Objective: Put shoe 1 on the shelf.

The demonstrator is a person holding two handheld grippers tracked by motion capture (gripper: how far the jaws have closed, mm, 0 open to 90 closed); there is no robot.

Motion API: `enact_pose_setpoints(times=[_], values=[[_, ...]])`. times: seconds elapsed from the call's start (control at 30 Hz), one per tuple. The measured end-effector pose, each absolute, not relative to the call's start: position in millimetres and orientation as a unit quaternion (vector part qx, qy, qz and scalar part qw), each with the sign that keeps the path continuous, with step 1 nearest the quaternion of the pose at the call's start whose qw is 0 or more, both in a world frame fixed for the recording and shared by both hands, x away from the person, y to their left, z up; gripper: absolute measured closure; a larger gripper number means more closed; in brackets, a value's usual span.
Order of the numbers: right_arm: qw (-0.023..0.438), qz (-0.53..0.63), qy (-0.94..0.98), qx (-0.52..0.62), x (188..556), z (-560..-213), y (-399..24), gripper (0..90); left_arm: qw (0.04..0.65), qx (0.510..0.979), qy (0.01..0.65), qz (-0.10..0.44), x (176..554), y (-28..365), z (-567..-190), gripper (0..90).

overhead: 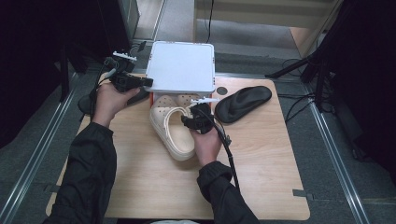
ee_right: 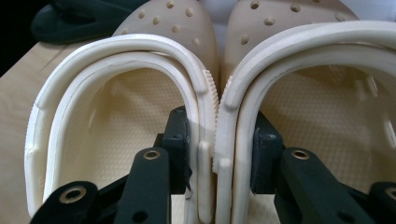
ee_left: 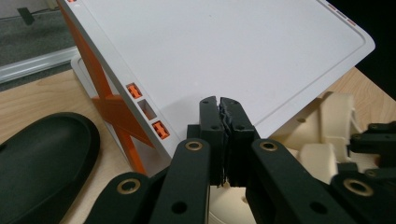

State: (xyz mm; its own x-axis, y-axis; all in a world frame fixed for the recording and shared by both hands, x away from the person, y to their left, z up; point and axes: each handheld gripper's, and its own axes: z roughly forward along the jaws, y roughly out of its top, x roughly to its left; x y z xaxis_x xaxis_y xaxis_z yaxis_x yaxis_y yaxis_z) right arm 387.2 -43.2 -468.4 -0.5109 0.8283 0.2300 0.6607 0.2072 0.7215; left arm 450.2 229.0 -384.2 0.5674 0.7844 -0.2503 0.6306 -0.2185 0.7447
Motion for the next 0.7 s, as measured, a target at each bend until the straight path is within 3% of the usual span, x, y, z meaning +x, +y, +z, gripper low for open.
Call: enact_pose_setpoints(times=[0.7], values=[[0.142,0.382,0.749,0.522,429.5,-475.9,-19.7,66.7,0.435,0.771,0.458,0.073,452.0,232.7,-385.5,89.2]])
